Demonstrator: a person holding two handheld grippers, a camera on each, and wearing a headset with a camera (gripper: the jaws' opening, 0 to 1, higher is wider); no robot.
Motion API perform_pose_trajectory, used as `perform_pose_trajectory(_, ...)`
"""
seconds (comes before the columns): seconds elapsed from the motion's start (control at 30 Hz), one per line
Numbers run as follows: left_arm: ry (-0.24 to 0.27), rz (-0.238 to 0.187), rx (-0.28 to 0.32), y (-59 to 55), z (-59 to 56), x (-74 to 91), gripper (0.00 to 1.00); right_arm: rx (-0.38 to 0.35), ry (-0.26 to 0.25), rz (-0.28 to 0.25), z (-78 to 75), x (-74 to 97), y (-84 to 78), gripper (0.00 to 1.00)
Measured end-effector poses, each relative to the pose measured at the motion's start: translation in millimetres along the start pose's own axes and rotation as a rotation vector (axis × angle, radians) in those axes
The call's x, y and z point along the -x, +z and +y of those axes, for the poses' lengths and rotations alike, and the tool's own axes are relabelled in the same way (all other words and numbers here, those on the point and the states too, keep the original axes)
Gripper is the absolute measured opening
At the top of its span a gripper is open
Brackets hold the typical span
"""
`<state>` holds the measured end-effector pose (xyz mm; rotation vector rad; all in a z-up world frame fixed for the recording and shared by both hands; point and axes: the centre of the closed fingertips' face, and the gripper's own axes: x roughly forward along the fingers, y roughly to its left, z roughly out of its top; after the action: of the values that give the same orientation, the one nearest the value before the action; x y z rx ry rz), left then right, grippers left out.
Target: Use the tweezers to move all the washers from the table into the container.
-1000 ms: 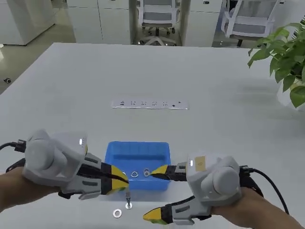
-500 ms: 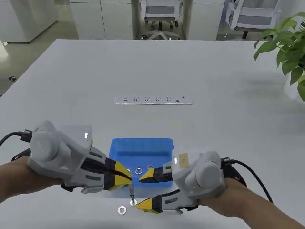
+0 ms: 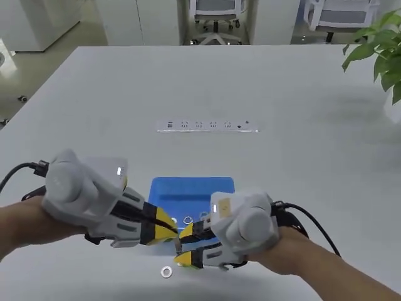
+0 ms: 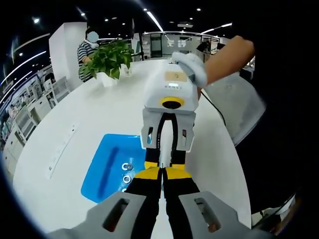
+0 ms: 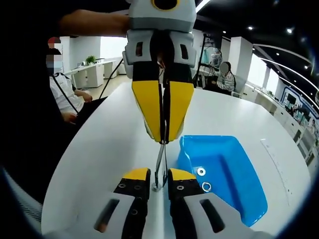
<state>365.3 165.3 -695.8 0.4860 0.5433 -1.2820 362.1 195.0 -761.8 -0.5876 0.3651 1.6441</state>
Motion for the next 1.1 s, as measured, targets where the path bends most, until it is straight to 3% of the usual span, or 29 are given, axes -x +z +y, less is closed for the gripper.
perform_pose_trajectory(0.7, -0.022, -0.016, -0.002, 7.3, -3.7, -8.6, 0.05, -0.02, -0.008, 0.005, -0.6, 3.0, -3.4, 0.08)
perform_pose_trajectory(1.1, 0.0, -0.021, -0.001, 6.8, -3.5, -5.9, 0.06, -0.019, -0.013, 0.014, -0.8, 3.9, -3.0, 0.08)
